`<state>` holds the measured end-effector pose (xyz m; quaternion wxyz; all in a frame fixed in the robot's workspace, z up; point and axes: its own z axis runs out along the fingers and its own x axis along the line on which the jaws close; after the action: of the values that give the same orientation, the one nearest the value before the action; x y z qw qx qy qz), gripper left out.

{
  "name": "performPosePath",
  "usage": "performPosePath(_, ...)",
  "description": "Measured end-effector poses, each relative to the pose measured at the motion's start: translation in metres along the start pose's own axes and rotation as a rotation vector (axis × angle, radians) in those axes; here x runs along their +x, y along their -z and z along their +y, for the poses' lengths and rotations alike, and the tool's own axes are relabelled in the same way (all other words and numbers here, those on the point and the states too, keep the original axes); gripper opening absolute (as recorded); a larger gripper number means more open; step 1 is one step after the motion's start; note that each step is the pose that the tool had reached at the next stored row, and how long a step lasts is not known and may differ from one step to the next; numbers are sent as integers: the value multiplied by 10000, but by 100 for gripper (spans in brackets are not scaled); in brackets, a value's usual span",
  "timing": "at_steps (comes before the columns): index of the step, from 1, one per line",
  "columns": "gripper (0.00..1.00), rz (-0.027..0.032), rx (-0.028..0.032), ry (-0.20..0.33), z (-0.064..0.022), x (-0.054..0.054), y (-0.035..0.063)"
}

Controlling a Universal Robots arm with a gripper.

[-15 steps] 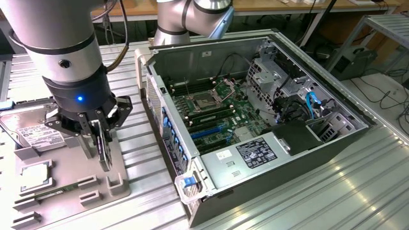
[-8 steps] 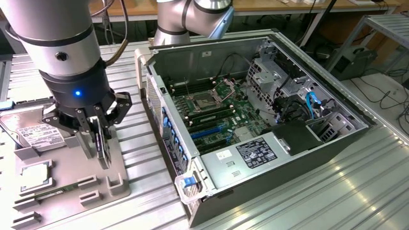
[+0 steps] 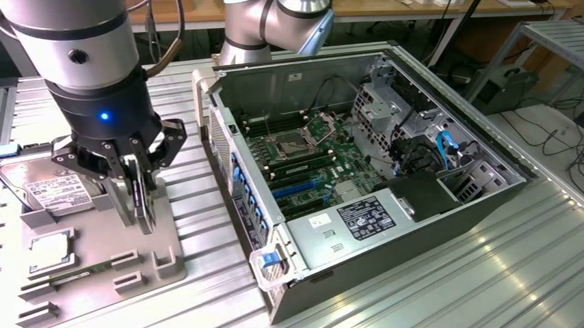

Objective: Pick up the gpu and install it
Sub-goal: 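Pick up the gpu and move the gpu toward the slot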

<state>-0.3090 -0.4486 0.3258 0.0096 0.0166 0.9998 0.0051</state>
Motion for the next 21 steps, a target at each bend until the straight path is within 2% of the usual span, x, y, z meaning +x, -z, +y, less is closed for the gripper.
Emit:
performPosePath(5,27,-1,0,0,1,-2,116)
performPosePath(9,27,3,-5,267,4,-2,126)
performPosePath(13,27,3,-6,286,4,-3,180)
performPosePath(21,27,3,-9,286,7,-7,404)
